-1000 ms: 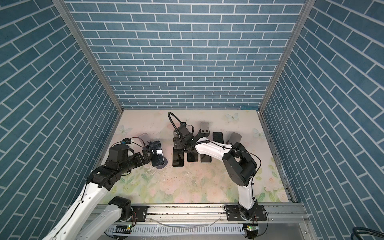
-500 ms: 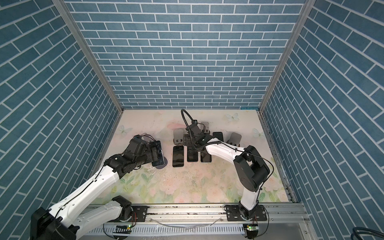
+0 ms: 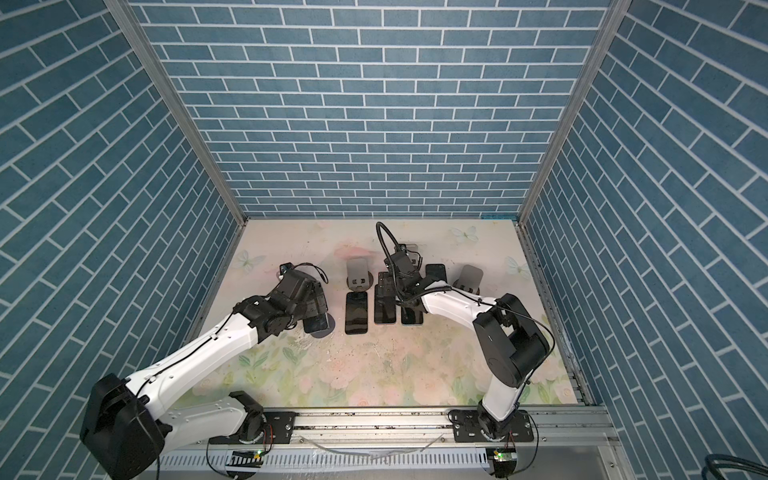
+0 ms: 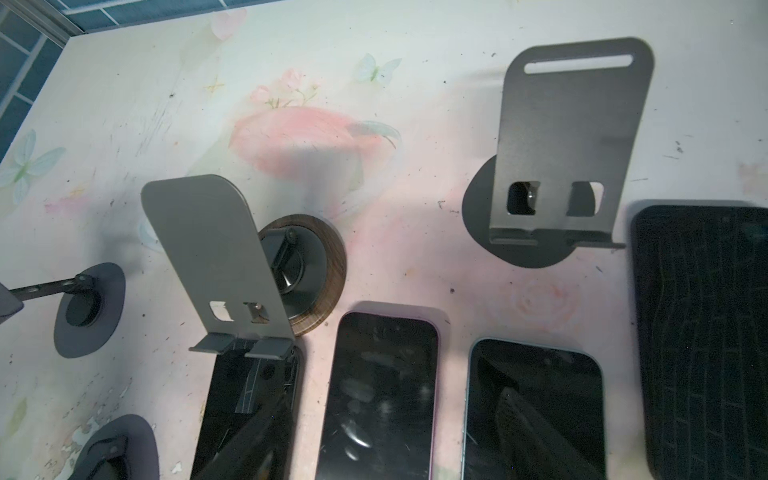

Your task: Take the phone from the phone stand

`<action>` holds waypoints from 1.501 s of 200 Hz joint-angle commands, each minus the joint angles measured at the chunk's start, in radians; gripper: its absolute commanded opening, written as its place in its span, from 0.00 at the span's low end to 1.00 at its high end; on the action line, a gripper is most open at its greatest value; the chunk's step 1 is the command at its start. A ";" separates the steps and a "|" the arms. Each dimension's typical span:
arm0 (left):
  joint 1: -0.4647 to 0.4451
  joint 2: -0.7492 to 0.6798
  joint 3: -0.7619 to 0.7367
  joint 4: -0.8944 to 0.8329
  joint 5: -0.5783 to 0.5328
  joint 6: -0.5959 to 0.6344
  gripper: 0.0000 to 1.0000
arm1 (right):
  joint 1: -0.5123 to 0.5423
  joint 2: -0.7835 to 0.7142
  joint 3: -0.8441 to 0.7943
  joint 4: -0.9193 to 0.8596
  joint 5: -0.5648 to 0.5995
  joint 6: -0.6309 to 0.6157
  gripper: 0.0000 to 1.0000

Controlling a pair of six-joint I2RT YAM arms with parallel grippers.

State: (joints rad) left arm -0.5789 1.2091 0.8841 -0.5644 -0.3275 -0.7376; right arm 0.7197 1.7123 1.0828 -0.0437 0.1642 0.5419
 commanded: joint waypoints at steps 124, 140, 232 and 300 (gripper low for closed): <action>-0.008 0.183 0.095 0.029 -0.091 -0.028 1.00 | -0.082 -0.077 -0.139 0.065 -0.055 -0.005 0.79; -0.009 0.192 0.095 0.033 -0.096 -0.027 1.00 | -0.086 -0.074 -0.141 0.068 -0.061 -0.003 0.79; -0.005 0.215 0.073 0.072 -0.113 -0.022 0.98 | -0.104 -0.074 -0.155 0.062 -0.075 0.009 0.79; 0.006 0.218 0.051 0.089 -0.101 -0.018 0.91 | -0.109 -0.071 -0.147 0.058 -0.088 0.017 0.79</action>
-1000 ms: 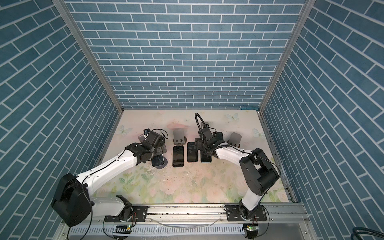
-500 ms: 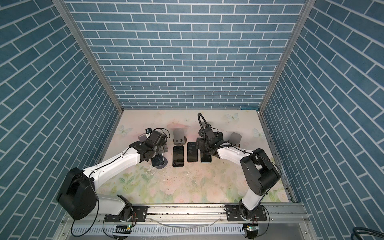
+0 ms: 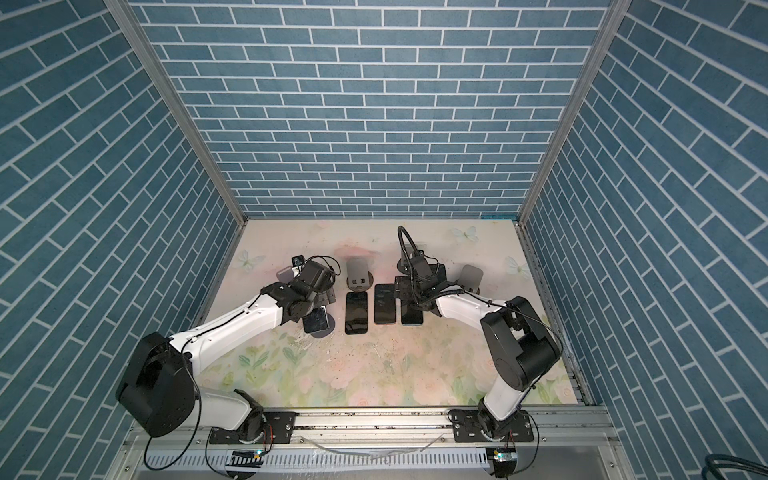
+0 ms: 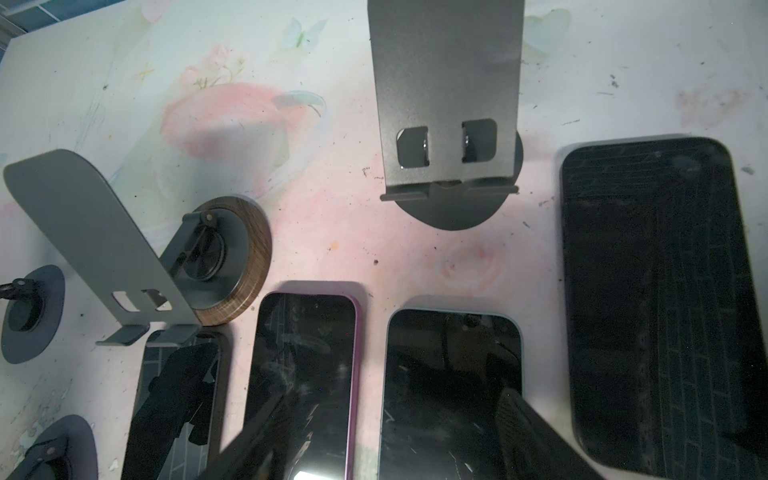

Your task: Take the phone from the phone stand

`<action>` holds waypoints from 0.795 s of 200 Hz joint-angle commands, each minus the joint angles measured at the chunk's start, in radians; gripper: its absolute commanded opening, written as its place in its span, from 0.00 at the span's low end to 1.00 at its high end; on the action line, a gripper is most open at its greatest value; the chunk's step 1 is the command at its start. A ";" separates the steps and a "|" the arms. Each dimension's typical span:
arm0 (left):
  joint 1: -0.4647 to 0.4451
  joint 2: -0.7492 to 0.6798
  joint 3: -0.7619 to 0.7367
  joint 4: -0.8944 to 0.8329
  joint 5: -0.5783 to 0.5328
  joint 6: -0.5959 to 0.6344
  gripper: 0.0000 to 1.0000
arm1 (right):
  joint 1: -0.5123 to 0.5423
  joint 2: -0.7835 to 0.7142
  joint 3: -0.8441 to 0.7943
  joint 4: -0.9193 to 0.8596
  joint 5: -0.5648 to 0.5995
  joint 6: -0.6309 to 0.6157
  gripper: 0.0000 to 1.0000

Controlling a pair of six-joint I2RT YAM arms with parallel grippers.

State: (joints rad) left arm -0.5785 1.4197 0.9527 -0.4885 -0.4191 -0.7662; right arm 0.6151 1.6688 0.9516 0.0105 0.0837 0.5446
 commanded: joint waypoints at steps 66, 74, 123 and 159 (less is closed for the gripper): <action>0.010 0.001 -0.046 0.031 0.008 0.012 0.79 | -0.004 -0.023 -0.005 -0.006 -0.012 0.015 0.79; 0.010 -0.002 -0.050 0.034 0.011 0.013 0.77 | -0.004 -0.023 -0.005 -0.008 -0.013 0.015 0.79; 0.010 -0.025 -0.060 0.033 0.004 0.013 0.64 | -0.005 -0.027 -0.008 -0.010 -0.015 0.020 0.79; 0.011 -0.058 -0.050 0.018 -0.004 0.030 0.57 | -0.006 -0.036 -0.016 -0.010 -0.014 0.021 0.79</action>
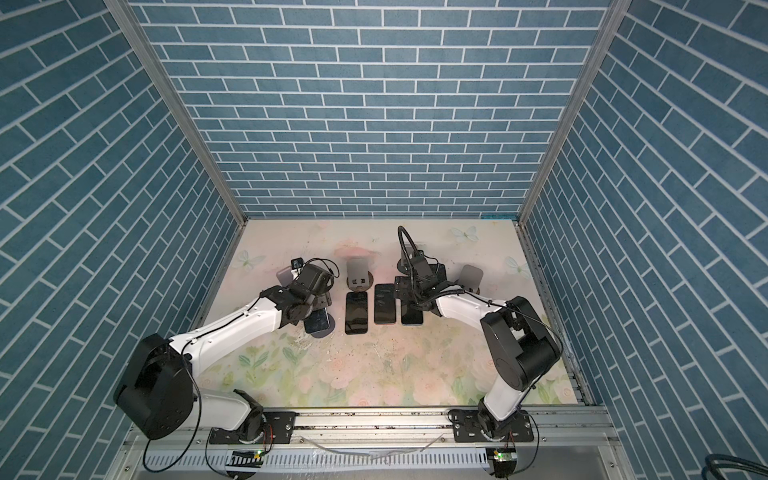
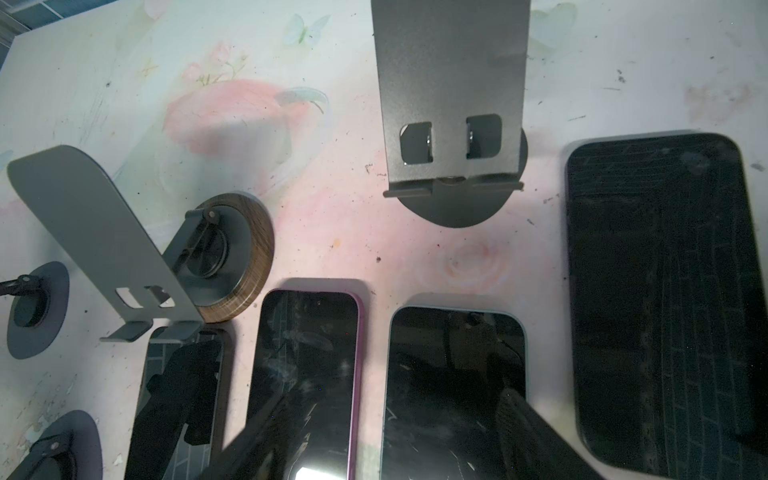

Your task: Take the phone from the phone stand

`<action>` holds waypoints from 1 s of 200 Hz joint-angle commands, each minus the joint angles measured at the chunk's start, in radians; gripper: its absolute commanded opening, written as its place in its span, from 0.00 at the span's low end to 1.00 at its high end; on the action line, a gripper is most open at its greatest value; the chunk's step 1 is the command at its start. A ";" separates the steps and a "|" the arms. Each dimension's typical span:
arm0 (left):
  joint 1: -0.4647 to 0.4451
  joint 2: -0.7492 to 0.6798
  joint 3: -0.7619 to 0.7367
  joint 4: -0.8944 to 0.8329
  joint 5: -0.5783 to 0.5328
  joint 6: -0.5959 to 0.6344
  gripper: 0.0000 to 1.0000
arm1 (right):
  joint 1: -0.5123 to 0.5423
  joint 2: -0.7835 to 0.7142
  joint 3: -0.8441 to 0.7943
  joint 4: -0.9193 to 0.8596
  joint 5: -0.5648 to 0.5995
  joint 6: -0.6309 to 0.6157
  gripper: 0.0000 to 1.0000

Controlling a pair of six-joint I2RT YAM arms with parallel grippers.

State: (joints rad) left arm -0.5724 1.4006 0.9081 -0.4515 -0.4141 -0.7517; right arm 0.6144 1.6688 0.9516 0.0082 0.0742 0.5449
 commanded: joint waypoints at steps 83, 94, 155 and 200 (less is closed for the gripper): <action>0.003 -0.094 0.079 -0.101 0.033 0.064 0.54 | -0.005 -0.056 -0.037 -0.001 -0.004 0.041 0.79; 0.000 -0.100 0.089 -0.111 0.047 0.064 0.54 | -0.004 -0.059 -0.039 -0.004 -0.001 0.041 0.79; -0.044 -0.119 0.136 -0.152 0.106 0.034 0.55 | -0.005 -0.072 -0.016 -0.054 0.051 0.000 0.79; -0.134 -0.096 0.162 -0.157 0.125 -0.012 0.55 | -0.028 -0.068 0.050 -0.192 0.163 -0.036 0.79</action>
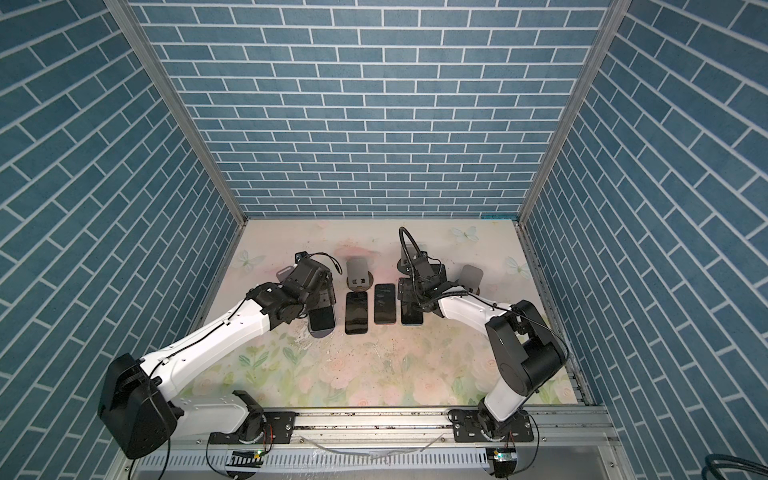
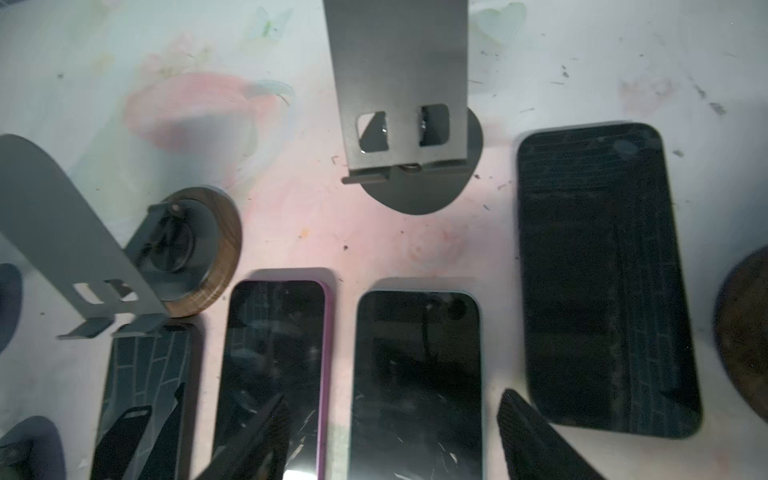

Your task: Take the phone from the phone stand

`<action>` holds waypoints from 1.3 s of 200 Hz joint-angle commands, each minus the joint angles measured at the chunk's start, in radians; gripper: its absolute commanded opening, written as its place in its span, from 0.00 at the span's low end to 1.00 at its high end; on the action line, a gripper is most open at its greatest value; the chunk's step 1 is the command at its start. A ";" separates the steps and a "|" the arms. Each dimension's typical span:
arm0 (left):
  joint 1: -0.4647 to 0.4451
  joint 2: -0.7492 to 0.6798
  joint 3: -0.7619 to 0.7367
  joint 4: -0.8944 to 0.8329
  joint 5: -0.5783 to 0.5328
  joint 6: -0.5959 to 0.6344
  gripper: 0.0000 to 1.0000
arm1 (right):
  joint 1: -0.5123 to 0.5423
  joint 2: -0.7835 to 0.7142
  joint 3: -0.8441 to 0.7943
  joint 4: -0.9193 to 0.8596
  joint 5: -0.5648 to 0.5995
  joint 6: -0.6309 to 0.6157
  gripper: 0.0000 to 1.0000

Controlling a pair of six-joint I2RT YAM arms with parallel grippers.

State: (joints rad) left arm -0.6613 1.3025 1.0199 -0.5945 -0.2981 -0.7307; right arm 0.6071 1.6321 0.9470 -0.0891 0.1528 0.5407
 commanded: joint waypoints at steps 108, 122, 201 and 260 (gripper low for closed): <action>-0.269 0.234 0.207 -0.011 0.022 -0.093 0.55 | -0.129 -0.160 -0.028 -0.110 0.100 -0.049 0.79; -0.287 0.267 0.221 -0.002 0.043 -0.106 0.55 | -0.136 -0.175 -0.042 -0.106 0.098 -0.046 0.79; -0.358 0.437 0.280 0.005 0.160 -0.210 0.55 | -0.160 -0.236 -0.057 -0.131 0.085 -0.047 0.79; -0.385 0.487 0.250 -0.032 0.237 -0.363 0.56 | -0.170 -0.304 -0.083 -0.128 0.074 -0.047 0.80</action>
State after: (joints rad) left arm -1.0275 1.7821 1.2728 -0.6060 -0.1028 -1.0073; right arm 0.4435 1.3674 0.8944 -0.2092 0.2306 0.5148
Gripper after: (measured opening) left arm 0.755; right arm 0.795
